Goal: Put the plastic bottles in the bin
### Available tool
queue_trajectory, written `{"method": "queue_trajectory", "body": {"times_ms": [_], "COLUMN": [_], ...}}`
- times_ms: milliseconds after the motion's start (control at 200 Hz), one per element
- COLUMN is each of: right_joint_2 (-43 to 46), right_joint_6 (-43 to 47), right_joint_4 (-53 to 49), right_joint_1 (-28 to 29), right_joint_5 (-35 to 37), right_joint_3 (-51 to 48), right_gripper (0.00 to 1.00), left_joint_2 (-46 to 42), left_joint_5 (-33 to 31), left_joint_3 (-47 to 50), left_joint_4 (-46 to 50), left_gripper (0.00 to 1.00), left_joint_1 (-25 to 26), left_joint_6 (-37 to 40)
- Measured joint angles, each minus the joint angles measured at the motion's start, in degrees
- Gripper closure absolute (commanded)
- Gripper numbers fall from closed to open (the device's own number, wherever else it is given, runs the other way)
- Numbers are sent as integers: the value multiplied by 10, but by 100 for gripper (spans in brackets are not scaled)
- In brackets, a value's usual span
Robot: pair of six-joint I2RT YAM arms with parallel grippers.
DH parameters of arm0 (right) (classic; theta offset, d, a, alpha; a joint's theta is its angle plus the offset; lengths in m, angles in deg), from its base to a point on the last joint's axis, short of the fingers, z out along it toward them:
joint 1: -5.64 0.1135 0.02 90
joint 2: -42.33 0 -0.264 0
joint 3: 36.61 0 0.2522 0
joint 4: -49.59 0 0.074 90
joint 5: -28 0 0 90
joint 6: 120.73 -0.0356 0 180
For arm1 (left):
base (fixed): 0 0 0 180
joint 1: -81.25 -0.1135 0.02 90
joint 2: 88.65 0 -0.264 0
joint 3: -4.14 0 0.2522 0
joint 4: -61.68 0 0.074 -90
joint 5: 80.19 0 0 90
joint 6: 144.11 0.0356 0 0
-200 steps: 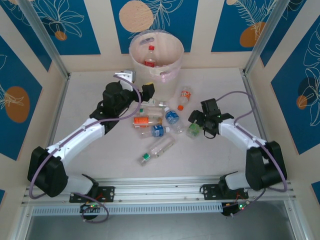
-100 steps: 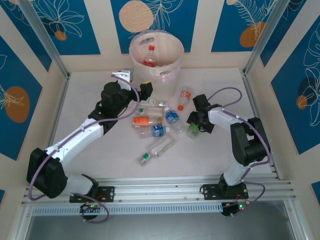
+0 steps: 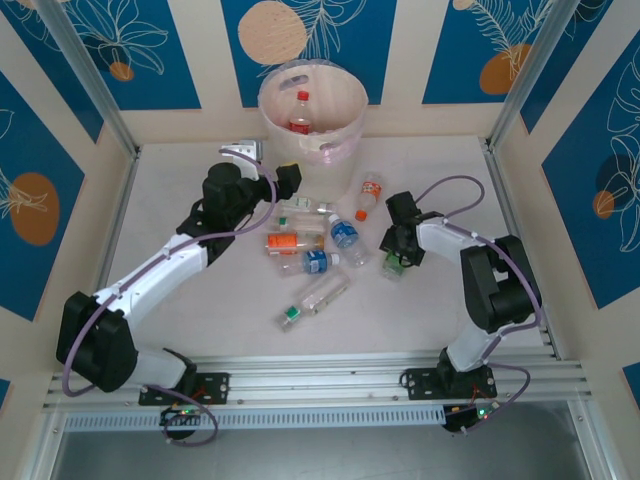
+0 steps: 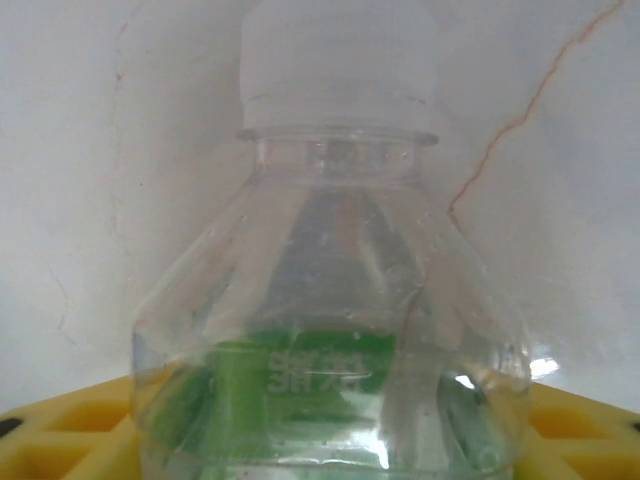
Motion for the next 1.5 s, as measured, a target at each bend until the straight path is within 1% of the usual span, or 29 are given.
{"method": "queue_trajectory", "body": {"times_ms": [255, 395, 465, 560, 755, 990, 1200, 1495], "right_joint_2": [35, 50, 61, 89, 147, 205, 265, 288], "right_joint_6": [28, 46, 56, 66, 80, 90, 85, 66], "right_joint_4": [10, 10, 10, 14, 32, 95, 164, 237], "right_joint_1": [0, 0, -2, -5, -12, -16, -32, -55], "right_joint_5": [19, 33, 38, 39, 37, 14, -11, -93], "right_joint_3": [-8, -8, -8, -12, -21, -37, -53, -48], "right_gripper": [48, 54, 55, 58, 61, 61, 62, 62], "left_joint_2": [0, 0, 0, 0, 0, -6, -33, -63], "left_joint_5": [0, 0, 0, 1, 2, -5, -16, -26], "left_joint_3": [0, 0, 2, 7, 26, 54, 88, 129], "left_joint_4": [2, 3, 3, 3, 1, 1, 2, 2], "left_gripper": [0, 0, 0, 0, 0, 0, 0, 0], "left_joint_1": [-15, -24, -28, -34, -46, -54, -68, -92], "left_joint_6": [-19, -31, -39, -48, -74, -100, -126, -165]}}
